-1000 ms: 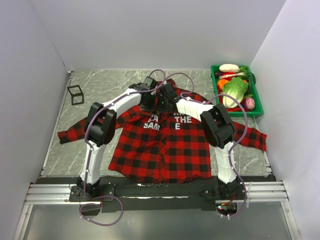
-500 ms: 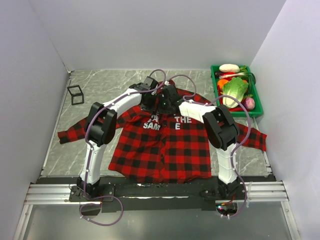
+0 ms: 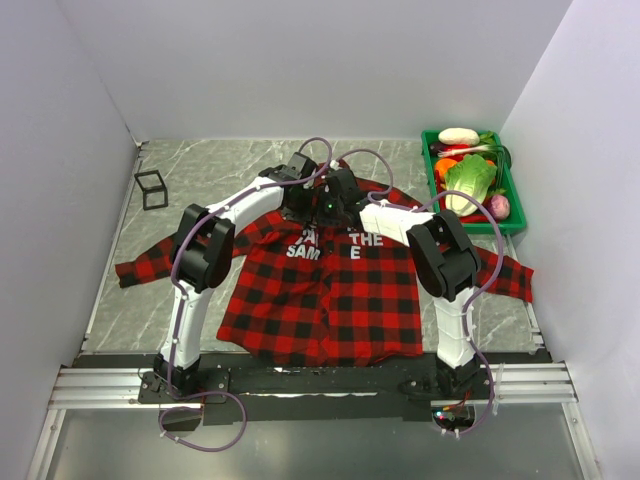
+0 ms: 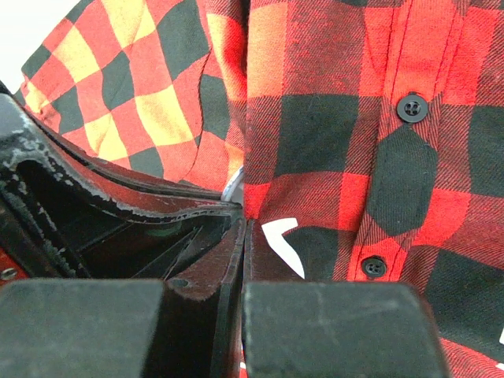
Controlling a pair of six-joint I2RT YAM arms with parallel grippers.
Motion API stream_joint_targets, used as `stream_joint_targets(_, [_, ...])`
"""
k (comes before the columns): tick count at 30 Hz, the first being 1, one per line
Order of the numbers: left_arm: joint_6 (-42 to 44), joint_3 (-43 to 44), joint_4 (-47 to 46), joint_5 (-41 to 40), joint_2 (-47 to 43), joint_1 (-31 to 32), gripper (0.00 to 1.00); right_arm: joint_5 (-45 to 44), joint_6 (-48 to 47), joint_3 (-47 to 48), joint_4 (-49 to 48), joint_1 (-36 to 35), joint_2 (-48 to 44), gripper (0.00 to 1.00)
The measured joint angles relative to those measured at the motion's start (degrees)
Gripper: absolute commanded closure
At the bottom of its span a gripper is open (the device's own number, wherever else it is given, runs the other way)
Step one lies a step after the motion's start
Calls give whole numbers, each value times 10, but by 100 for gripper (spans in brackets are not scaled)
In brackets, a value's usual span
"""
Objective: Pin the brooch onto the clothing
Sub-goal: Pin the brooch to the clothes.
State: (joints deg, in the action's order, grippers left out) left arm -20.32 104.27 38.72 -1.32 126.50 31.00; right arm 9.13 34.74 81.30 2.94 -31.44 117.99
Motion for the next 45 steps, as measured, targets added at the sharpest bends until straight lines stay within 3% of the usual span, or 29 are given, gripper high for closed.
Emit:
stream_joint_targets(41, [-21, -22, -56, 31, -2, -4, 99, -16, -17, 1, 6, -5, 24, 100])
stream_joint_targets(45, [-23, -24, -58, 35, -2, -9, 99, -14, -22, 0, 3, -5, 21, 80])
